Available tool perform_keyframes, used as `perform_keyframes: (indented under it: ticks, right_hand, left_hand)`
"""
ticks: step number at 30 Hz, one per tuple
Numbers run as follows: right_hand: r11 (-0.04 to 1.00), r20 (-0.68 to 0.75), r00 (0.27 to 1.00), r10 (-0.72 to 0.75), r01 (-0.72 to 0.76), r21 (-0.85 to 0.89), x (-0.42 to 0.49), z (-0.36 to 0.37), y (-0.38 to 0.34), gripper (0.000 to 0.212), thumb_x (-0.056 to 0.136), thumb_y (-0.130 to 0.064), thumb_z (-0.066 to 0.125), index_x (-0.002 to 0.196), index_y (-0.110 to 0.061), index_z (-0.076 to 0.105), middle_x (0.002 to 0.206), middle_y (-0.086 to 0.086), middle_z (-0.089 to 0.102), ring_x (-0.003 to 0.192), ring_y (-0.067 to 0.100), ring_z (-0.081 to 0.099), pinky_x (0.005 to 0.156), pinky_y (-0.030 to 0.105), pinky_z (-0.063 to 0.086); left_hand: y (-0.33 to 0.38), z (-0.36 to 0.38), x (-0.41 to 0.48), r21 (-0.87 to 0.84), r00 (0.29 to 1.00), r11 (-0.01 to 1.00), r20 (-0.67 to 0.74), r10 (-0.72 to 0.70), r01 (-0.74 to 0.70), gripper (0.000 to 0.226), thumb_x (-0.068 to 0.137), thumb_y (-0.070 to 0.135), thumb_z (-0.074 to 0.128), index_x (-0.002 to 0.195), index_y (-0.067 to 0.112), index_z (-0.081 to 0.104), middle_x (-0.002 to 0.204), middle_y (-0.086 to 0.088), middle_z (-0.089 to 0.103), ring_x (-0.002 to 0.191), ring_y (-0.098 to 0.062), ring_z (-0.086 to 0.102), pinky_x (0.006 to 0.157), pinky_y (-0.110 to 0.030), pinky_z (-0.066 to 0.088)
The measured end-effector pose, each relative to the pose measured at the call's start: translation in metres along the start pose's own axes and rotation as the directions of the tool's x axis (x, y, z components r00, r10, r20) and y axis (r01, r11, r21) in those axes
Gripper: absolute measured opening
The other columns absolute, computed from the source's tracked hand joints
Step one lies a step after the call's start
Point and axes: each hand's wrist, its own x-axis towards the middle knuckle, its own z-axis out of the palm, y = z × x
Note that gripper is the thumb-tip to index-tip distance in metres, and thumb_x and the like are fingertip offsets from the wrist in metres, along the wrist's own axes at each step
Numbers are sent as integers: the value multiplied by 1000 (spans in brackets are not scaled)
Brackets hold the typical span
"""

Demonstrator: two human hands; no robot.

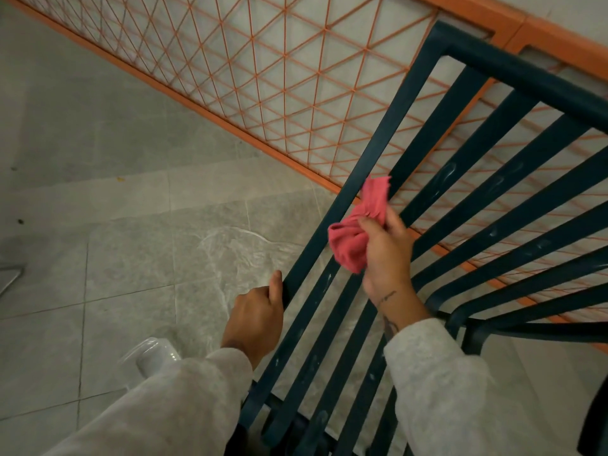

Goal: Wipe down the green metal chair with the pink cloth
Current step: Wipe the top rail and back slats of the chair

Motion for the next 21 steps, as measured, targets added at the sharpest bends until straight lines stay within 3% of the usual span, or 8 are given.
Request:
perform_keyframes:
  ticks: [2, 7, 9, 11, 13, 14, 16, 21]
  right_hand:
    - [988, 48, 994, 98, -91, -126, -10, 6, 13, 40, 98, -17, 59, 132, -38, 59, 117, -10, 65, 102, 19, 65, 79, 37, 59]
    - [958, 86, 978, 191, -166, -235, -61, 11, 53, 30, 100, -25, 57, 122, -44, 58, 113, -12, 64, 98, 11, 62, 73, 25, 52]
    - [924, 129, 956, 264, -213, -318, -86, 8, 70, 24, 99, -24, 56, 103, -47, 62, 104, -11, 67, 94, 12, 65, 77, 29, 56]
    - [891, 168, 922, 348, -270, -364, -100, 6, 80, 24, 98, -22, 57, 96, -44, 68, 100, -5, 70, 95, 19, 68, 88, 42, 58]
    - [890, 165, 904, 395, -332, -313, -98, 8, 78, 25, 96, -16, 58, 98, -36, 72, 99, 2, 73, 95, 24, 69, 89, 46, 58]
    - [895, 148, 899, 412, -369, -250, -90, 10, 73, 25, 95, -14, 58, 100, -33, 72, 99, 4, 73, 95, 26, 70, 86, 45, 59]
    - [898, 127, 891, 437, -424, -118, -66, 10, 57, 25, 94, -12, 59, 108, -30, 71, 103, 7, 73, 97, 29, 69, 82, 45, 59]
    - [927, 105, 922, 373, -375, 5, -6, -3, 12, 24, 90, -9, 59, 106, -22, 72, 92, 6, 70, 79, 21, 68, 63, 34, 55]
  left_hand:
    - [1, 0, -1, 22, 1000, 1000, 3, 12, -12, 58, 103, 44, 25, 112, 2, 63, 67, -7, 64, 62, -20, 64, 70, -38, 58]
    - [7, -1, -3, -12, 1000, 1000, -12, -10, 10, 43, 104, 31, 28, 129, 8, 55, 71, -3, 63, 61, -17, 61, 63, -32, 54]
    - [6, 0, -3, 22, 999, 1000, -40, 1, 0, 42, 105, 31, 28, 105, 11, 65, 61, 1, 59, 51, -13, 56, 56, -29, 48]
    - [7, -1, -2, 50, 999, 998, -51, -21, 23, 50, 105, 38, 25, 77, 17, 61, 55, 4, 56, 45, -8, 52, 55, -25, 46]
    - [8, 0, -4, 63, 999, 998, -44, -10, 13, 41, 105, 33, 27, 103, 12, 62, 63, 7, 56, 50, -9, 51, 55, -20, 42]
    - [9, -2, -5, 29, 999, 999, -47, -22, 24, 40, 105, 31, 28, 119, 7, 57, 68, 6, 55, 55, -12, 51, 57, -22, 43]
    - [7, -3, -3, 23, 1000, 999, -11, -29, 29, 41, 105, 30, 29, 132, 5, 48, 73, 4, 55, 61, -14, 54, 64, -29, 50]
    - [3, -1, 0, 135, 999, 989, 11, 52, -53, 45, 105, 35, 25, 121, 8, 57, 68, -4, 62, 63, -20, 63, 71, -40, 57]
